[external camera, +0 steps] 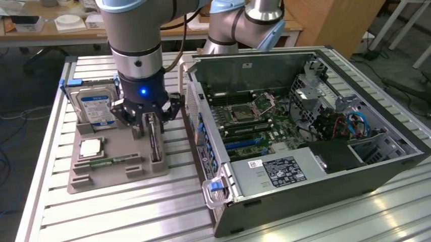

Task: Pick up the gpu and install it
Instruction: 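Pick up the gpu and move the gpu toward the slot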

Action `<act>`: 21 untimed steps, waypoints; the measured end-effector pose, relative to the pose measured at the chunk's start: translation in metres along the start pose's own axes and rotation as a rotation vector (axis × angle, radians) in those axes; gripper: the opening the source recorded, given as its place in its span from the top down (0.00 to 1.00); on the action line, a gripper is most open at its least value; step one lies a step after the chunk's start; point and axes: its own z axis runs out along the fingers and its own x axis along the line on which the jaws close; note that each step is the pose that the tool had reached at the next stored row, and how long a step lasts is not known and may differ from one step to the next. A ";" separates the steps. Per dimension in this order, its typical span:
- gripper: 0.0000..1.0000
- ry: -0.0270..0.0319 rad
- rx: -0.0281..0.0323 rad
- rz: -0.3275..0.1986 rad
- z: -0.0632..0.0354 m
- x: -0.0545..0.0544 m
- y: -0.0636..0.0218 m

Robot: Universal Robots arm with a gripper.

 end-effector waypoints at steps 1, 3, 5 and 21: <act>0.51 0.0003 0.0000 0.000 0.0015 0.000 0.0000; 0.51 0.0008 0.0001 0.000 0.0046 0.000 0.0001; 0.51 0.0010 0.0001 0.001 0.0070 0.000 0.0010; 0.51 0.0009 0.0000 0.000 0.0108 0.001 0.0053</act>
